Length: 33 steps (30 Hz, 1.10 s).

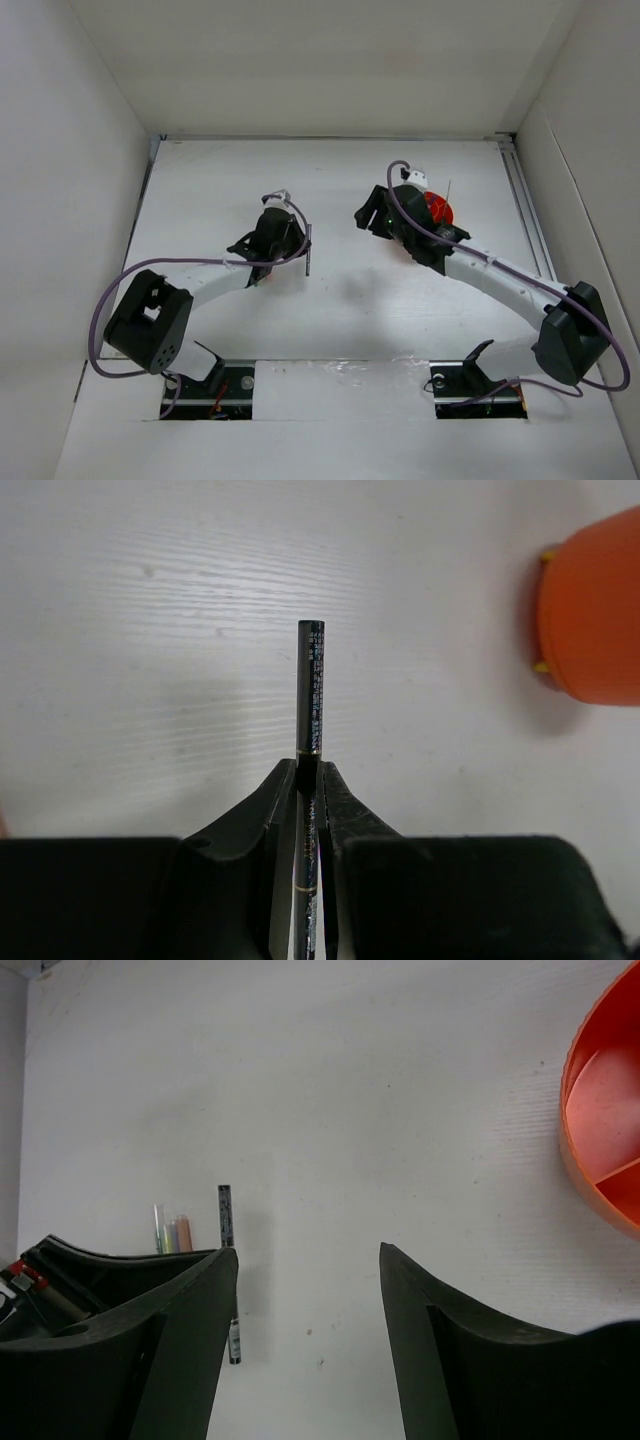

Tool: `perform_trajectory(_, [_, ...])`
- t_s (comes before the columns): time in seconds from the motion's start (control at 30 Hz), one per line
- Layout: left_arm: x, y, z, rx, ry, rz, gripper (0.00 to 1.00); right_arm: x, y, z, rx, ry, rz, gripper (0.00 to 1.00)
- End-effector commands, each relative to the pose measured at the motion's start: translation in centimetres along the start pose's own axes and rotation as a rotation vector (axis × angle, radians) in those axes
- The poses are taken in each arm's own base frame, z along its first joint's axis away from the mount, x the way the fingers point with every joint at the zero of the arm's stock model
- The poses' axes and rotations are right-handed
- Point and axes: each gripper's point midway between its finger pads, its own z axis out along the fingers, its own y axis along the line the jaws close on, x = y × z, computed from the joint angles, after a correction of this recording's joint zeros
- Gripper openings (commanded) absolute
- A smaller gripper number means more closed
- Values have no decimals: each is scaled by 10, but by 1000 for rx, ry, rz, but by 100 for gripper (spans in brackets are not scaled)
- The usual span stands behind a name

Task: Sort the stationery into containers
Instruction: Grab a piece of stationery with the left arm, then pass the stationery from the left arm to the right

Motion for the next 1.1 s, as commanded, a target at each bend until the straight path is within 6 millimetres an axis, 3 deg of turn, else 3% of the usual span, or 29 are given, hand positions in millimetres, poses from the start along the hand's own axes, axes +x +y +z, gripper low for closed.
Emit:
perform_trajectory(0.0, [-6, -43, -14, 238, -12, 42, 0, -16, 19, -7, -120, -15, 33, 65])
perform_trajectory(0.13, [-10, -65, -22, 366, -28, 52, 0, 3, 23, 4, -160, 67, 18, 67])
perform_trajectory(0.27, [-6, -78, -29, 465, -26, 76, 0, 9, 31, 7, -196, 98, 17, 70])
perform_trajectory(0.4, [-4, -88, -36, 537, -19, 90, 0, 10, 29, 14, -197, 100, 22, 75])
perform_trajectory(0.77, [12, -110, -41, 711, 45, 132, 0, 39, 34, 32, -229, 213, 1, 76])
perform_trajectory(0.93, [22, -113, -34, 745, 93, 140, 0, 46, 33, 38, -224, 238, -1, 68])
perform_trajectory(1.07, [32, -118, -33, 778, 134, 150, 0, 47, 30, 42, -223, 242, 3, 51])
